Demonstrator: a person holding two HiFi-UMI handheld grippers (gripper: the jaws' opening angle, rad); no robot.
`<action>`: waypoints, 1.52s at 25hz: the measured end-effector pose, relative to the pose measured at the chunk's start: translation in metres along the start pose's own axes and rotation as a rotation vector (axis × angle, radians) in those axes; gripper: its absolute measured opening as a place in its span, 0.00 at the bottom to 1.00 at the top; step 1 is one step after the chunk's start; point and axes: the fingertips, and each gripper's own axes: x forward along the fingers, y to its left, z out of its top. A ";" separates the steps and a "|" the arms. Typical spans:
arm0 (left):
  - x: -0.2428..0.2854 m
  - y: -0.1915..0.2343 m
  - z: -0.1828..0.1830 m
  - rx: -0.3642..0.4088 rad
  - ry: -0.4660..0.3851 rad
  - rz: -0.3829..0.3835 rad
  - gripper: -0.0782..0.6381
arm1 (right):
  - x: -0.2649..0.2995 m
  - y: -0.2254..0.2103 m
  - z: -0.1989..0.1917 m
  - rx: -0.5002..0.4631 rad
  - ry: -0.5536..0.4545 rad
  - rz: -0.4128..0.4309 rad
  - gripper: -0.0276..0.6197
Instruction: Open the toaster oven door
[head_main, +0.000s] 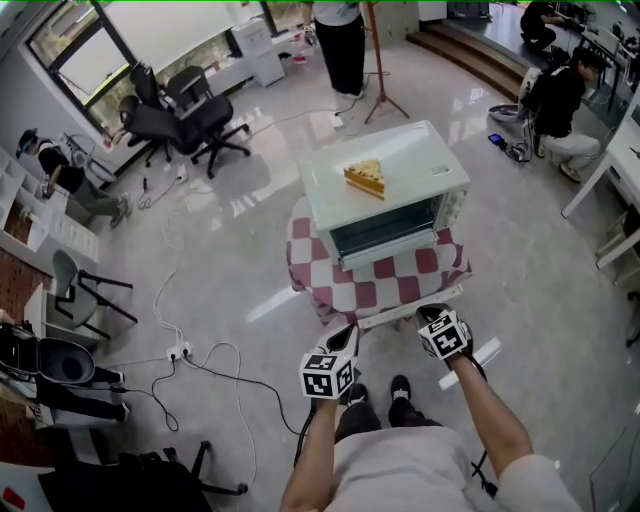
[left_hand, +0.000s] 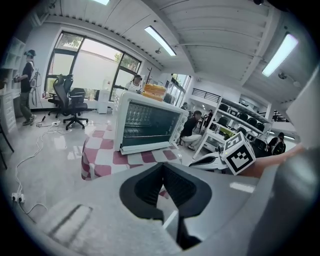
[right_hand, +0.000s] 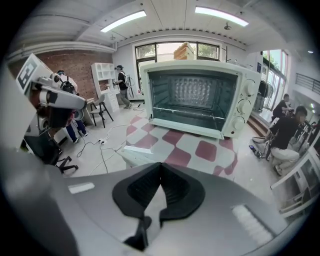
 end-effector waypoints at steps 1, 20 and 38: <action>0.001 0.001 0.001 0.004 0.005 -0.010 0.11 | -0.002 0.001 0.001 0.010 -0.003 -0.009 0.05; -0.018 -0.006 0.012 0.111 0.048 -0.194 0.11 | -0.072 0.063 0.033 0.283 -0.245 -0.195 0.05; -0.036 0.003 0.010 0.102 -0.001 -0.241 0.11 | -0.099 0.092 0.028 0.454 -0.390 -0.298 0.05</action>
